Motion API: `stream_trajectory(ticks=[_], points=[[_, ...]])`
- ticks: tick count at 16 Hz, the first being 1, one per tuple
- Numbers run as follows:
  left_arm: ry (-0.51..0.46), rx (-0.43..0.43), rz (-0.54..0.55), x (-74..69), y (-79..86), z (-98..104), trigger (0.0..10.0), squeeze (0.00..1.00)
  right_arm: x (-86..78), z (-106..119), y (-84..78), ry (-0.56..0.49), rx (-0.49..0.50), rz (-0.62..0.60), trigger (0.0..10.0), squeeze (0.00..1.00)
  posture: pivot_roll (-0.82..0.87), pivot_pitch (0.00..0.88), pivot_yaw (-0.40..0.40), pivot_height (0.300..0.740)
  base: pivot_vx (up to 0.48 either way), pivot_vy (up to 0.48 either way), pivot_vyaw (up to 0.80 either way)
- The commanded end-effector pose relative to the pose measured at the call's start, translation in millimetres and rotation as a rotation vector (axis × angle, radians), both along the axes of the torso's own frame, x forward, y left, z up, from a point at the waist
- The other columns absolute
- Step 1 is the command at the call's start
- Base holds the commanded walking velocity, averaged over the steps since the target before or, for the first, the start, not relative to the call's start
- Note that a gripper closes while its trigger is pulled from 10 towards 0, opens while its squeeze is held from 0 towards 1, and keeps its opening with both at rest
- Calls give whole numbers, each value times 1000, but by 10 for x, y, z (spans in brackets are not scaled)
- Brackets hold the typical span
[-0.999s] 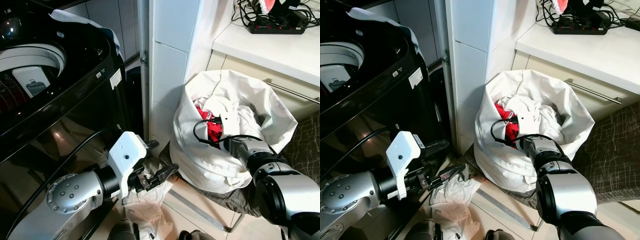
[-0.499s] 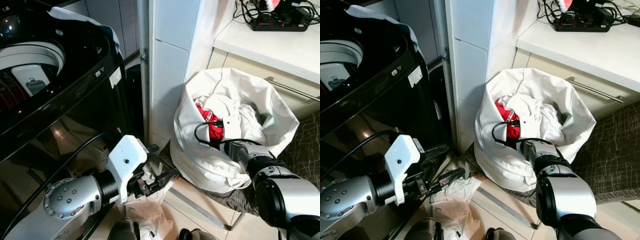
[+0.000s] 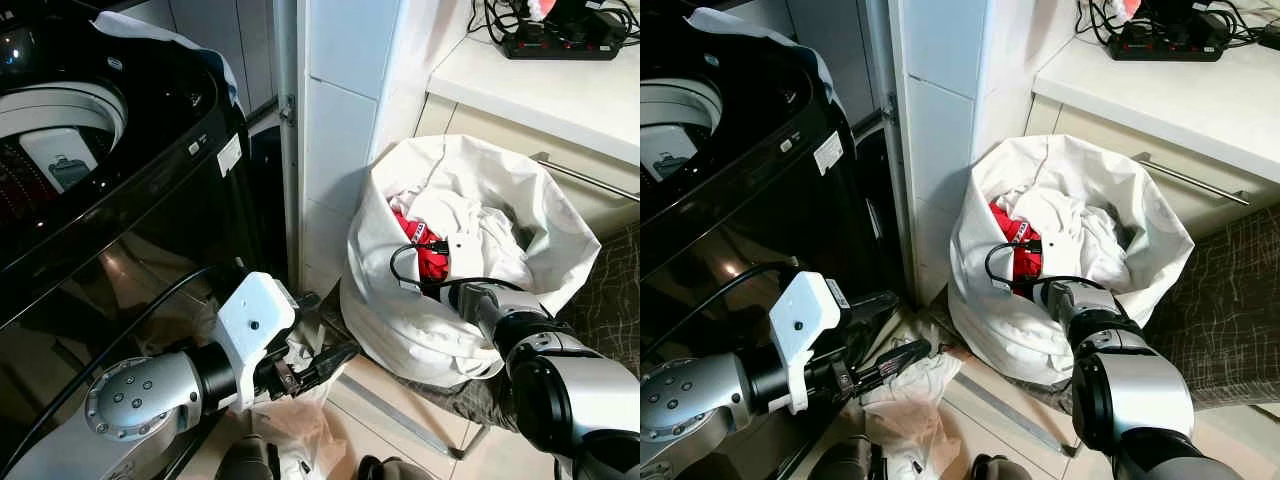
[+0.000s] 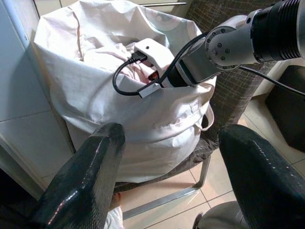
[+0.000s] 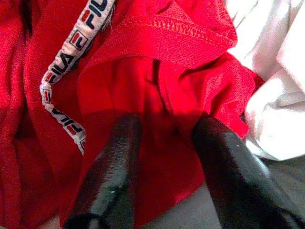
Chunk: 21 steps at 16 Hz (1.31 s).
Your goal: Clothes washing
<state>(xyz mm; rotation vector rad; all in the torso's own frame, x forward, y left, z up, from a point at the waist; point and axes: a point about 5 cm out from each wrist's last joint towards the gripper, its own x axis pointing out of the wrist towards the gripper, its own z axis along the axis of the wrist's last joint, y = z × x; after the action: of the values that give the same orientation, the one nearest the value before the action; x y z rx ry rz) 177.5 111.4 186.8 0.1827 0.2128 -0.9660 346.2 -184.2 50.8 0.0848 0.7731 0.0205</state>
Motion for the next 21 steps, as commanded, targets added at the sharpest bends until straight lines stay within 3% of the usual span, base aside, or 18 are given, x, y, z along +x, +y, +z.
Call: stream_trajectory(ticks=[1, 13, 15, 18, 21], points=[[-3, 3, -16, -35, -17, 19, 10000, 0, -31, -36, -16, 21, 9, -13, 0, 0, 253, 140, -15, 740, 0, 0, 0], [-13, 5, -14, 11, -20, 16, 10000, 0, 52, 69, -17, -42, 21, -30, 0, 0, 252, 117, -11, 740, 0, 0, 0], [-19, 6, -9, 29, -16, 11, 10000, 0, 121, 164, -63, -120, 20, -89, 0, 0, 249, 105, -9, 740, 0, 0, 0], [-56, -2, 20, 132, -1, 27, 10000, 0, 302, 504, -223, -336, -48, -216, 0, 0, 242, 83, -8, 740, 0, 0, 0], [-89, -17, 44, 236, 13, 42, 10000, 0, 431, 804, -252, -495, -42, -250, 0, 0, 223, 51, -9, 740, 0, 0, 0]])
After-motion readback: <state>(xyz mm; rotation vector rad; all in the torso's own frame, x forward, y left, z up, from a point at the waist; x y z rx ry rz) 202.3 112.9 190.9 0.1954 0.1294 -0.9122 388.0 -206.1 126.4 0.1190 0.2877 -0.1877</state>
